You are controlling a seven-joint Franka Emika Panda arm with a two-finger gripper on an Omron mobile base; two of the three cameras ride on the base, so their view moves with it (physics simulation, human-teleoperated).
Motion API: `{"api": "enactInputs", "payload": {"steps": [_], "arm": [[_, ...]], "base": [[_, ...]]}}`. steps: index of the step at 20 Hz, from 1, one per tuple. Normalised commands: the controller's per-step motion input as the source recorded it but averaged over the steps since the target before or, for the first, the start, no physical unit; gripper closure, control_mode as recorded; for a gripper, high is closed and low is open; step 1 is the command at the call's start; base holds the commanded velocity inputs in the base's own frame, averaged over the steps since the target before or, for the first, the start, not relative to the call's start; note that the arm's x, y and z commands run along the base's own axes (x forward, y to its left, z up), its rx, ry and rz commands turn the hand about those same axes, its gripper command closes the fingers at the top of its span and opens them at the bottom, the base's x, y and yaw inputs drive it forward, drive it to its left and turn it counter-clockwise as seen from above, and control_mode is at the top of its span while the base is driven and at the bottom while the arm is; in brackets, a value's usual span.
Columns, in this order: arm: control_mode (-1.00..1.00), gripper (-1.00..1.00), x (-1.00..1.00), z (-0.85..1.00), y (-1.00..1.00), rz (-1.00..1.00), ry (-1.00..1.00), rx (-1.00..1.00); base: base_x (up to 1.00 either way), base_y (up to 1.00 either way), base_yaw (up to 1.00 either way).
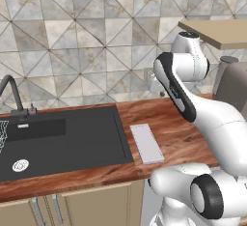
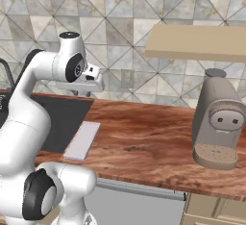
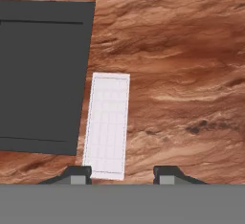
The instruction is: The ice cube tray has been filled with water. Take the tray and place it in the freezer to make ice. Close the freezer door after placing the tray.
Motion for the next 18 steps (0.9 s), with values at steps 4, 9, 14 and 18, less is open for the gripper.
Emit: {"api": "enactInputs", "payload": {"steps": [4, 9, 14, 18], "arm": [[-1.00, -1.00, -0.27, -0.06, 0.00, 0.00, 0.00, 0.00], [-1.00, -1.00, -0.66, -0.36, 0.00, 0.00, -0.01, 0.00], [-1.00, -1.00, -0.33, -0.32, 0.03, -0.01, -0.09, 0.00], [-1.00, -1.00, -0.15, -0.17, 0.01, -0.03, -0.13, 0.00]], "base": [[0.00, 0.00, 0.00], [0.00, 0.00, 0.00], [0.00, 0.00, 0.00], [0.00, 0.00, 0.00]]}}
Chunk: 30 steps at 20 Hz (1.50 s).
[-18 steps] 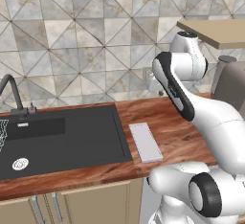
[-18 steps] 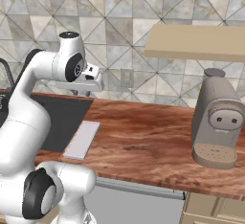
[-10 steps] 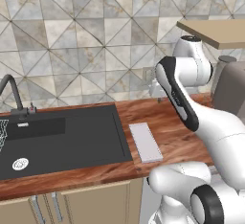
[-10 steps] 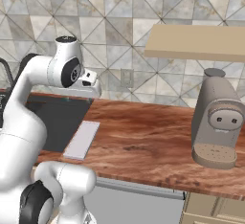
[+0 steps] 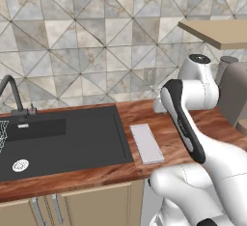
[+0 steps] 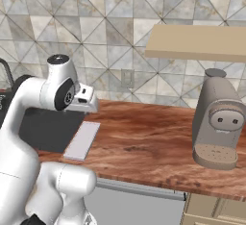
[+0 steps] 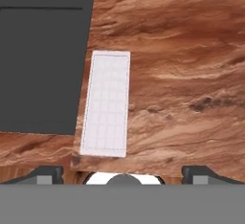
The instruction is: The ice cube tray has been filled with water. Take the tray and place it in the freezer to make ice. Close the freezer door after placing the tray.
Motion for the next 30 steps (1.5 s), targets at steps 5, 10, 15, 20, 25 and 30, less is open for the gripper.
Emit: {"api": "enactInputs", "payload": {"steps": [5, 10, 15, 20, 25, 30], "arm": [[-1.00, -1.00, -0.04, -0.06, 0.00, -0.01, -0.06, 0.04], [-1.00, -1.00, -0.16, -0.25, -0.01, -0.01, -0.03, 0.20], [-1.00, -1.00, -0.01, -0.19, -0.06, 0.00, 0.01, 0.30], [-1.00, -1.00, 0.00, -0.22, -0.03, 0.00, 0.03, 0.12], [-1.00, -1.00, 0.04, -0.38, -0.01, 0.00, 0.03, 0.04], [-1.00, -1.00, 0.19, -0.44, 0.00, 0.00, 0.14, 0.01]], "base": [[0.00, 0.00, 0.00], [0.00, 0.00, 0.00], [0.00, 0.00, 0.00], [0.00, 0.00, 0.00], [0.00, 0.00, 0.00], [0.00, 0.00, 0.00]]}}
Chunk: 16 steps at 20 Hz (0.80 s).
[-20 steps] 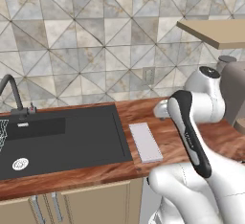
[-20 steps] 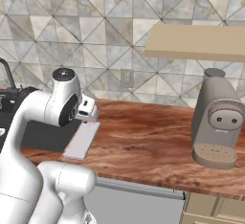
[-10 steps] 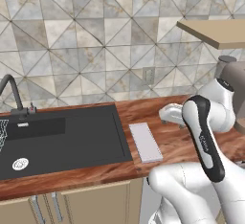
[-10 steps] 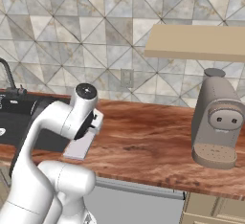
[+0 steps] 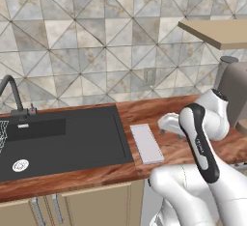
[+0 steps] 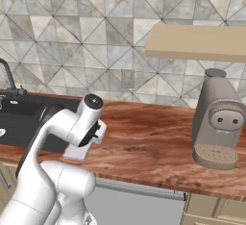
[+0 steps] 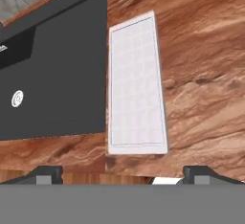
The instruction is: The ice cube tray has been filled with water. Take the tray and place it in the freezer to make ice. Close the freezer door after placing the tray.
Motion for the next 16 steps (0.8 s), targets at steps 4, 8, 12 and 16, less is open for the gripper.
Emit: {"api": "enactInputs", "payload": {"steps": [4, 8, 12, 16], "arm": [[-1.00, -1.00, 0.25, -0.38, -0.01, 0.00, 0.17, 0.00], [-1.00, -1.00, 0.40, -0.34, 0.00, 0.00, 0.08, 0.00], [-1.00, -1.00, 0.49, -0.34, 0.00, 0.00, 0.04, 0.00], [-1.00, -1.00, 0.42, -0.30, 0.00, 0.00, 0.02, 0.00]], "base": [[0.00, 0.00, 0.00], [0.00, 0.00, 0.00], [0.00, 0.00, 0.00], [0.00, 0.00, 0.00]]}}
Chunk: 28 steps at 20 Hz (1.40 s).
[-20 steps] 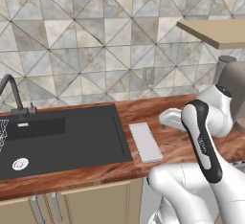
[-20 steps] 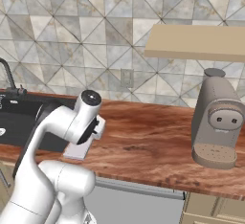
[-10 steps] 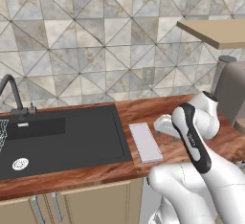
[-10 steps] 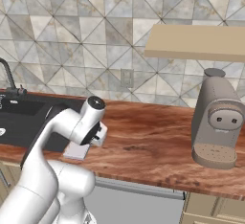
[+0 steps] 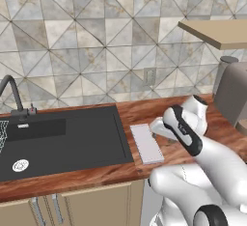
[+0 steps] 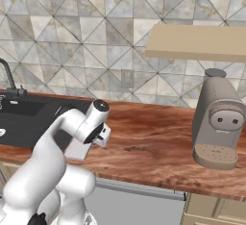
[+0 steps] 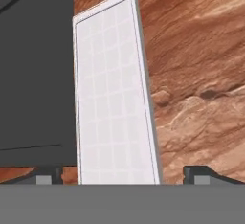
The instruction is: The ice cube tray has been filled with water. Take the tray and place it in the freezer to make ice. Close the freezer door after placing the tray.
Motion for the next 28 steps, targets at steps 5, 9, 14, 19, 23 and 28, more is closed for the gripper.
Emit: {"api": "enactInputs", "payload": {"steps": [5, 9, 14, 19, 23, 28], "arm": [[-1.00, -1.00, 0.40, -0.37, 0.00, 0.00, 0.00, 0.00], [-1.00, -1.00, 0.38, -0.33, 0.00, 0.00, 0.01, 0.00], [-1.00, -1.00, 0.28, -0.28, 0.00, 0.00, 0.00, 0.00], [-1.00, -1.00, 0.30, -0.27, 0.00, 0.00, 0.00, 0.00], [-1.00, -1.00, 0.23, -0.25, 0.01, 0.00, 0.00, 0.00], [-1.00, -1.00, 0.06, -0.20, 0.14, 0.01, 0.00, 0.00]], "base": [[0.00, 0.00, 0.00], [0.00, 0.00, 0.00], [0.00, 0.00, 0.00], [0.00, 0.00, 0.00], [0.00, 0.00, 0.00], [0.00, 0.00, 0.00]]}}
